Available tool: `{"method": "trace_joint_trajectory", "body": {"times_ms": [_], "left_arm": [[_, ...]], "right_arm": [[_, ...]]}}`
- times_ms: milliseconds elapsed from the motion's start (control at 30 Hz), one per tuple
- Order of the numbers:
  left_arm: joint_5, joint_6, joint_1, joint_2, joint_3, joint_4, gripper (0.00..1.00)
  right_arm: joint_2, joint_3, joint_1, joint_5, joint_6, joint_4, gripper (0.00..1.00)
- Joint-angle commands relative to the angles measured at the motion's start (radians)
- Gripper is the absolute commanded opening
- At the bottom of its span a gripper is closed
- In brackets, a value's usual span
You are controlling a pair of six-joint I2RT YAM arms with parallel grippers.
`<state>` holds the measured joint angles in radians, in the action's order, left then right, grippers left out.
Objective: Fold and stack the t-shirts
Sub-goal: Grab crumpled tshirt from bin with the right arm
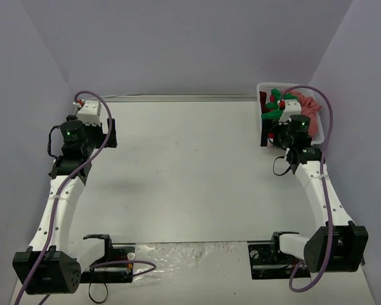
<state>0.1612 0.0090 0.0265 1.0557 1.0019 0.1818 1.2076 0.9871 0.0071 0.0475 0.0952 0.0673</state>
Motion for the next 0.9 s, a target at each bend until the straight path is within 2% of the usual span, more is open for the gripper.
{"method": "trace_joint_trajectory", "body": {"times_ms": [0,100,167,233,300,467,867], "left_arm": [[0.003,0.032,-0.004,0.009,0.009,0.030,0.94],[-0.073,0.049,0.001,-0.022,0.001,0.050,0.94],[-0.150,0.058,0.007,-0.075,-0.031,0.009,0.94],[-0.152,0.095,0.009,-0.105,-0.039,0.005,0.94],[-0.091,0.134,0.007,-0.102,-0.029,0.025,0.94],[-0.069,0.082,0.007,-0.080,-0.020,0.061,0.94],[-0.038,0.071,0.033,-0.072,-0.029,0.081,0.94]], "right_arm": [[-0.082,-0.005,-0.002,0.112,0.013,-0.021,1.00],[-0.091,-0.057,-0.032,0.218,0.125,-0.029,1.00],[-0.094,-0.070,-0.033,0.210,0.158,-0.034,1.00],[-0.117,-0.058,-0.033,0.180,0.152,-0.038,1.00],[-0.141,-0.027,-0.033,0.176,0.158,-0.037,1.00],[-0.106,0.067,-0.029,0.137,0.233,-0.021,1.00],[0.371,0.550,-0.030,-0.043,0.115,0.075,0.98]]}}
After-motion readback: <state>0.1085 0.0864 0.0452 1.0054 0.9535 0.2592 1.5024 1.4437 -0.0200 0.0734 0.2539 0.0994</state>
